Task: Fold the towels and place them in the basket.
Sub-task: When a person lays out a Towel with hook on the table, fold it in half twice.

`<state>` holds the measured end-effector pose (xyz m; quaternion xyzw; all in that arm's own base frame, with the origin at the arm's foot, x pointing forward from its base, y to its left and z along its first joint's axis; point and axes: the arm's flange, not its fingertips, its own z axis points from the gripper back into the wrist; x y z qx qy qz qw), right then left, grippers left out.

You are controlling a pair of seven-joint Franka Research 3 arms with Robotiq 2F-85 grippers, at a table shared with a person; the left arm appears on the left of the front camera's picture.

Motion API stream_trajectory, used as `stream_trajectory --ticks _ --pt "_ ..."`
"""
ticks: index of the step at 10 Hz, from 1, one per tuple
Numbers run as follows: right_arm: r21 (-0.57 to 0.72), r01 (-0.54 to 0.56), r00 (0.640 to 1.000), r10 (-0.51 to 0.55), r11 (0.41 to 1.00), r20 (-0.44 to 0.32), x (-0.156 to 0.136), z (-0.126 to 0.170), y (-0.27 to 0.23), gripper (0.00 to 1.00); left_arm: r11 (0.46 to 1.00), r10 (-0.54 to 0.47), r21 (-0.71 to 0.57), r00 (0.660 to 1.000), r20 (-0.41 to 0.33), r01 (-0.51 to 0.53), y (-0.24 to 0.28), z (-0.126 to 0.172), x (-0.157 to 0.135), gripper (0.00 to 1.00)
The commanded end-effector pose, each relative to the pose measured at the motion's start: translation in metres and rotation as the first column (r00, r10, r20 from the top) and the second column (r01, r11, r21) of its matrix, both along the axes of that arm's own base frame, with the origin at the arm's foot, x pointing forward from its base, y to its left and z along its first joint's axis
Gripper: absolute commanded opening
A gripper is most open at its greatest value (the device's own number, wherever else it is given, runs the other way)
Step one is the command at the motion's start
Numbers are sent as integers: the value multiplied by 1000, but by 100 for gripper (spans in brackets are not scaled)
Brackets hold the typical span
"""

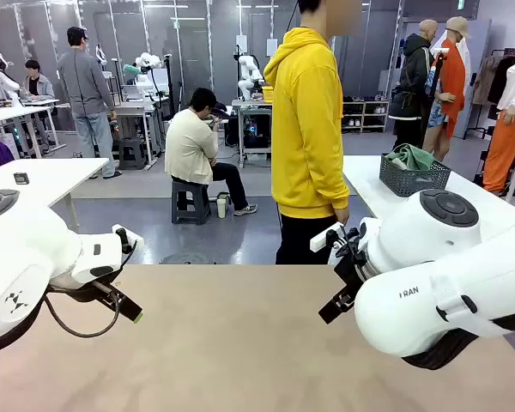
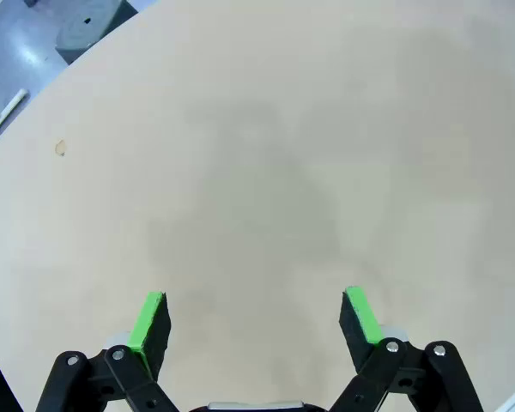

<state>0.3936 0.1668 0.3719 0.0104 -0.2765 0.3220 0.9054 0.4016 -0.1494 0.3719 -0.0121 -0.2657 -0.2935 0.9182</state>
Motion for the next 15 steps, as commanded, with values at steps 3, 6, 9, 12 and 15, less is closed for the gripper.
stream_trajectory --ticks 3,6,9,12,15 --pt "0 0 1000 0 1000 0 0 0 0 100 1000 0 0 1000 0 0 0 0 0 100" --pt "0 0 1000 0 1000 0 0 0 0 100 1000 0 0 1000 0 0 0 0 0 100" --pt "0 0 1000 0 1000 0 0 0 0 100 1000 0 0 1000 0 0 0 0 0 100" --pt "41 -28 991 33 999 -129 6 47 -2 100 999 -29 -36 998 -49 27 -2 46 -1 100" --pt "189 -16 973 59 982 -225 5 107 -17 100 981 -114 -176 978 -175 83 15 102 -11 100"
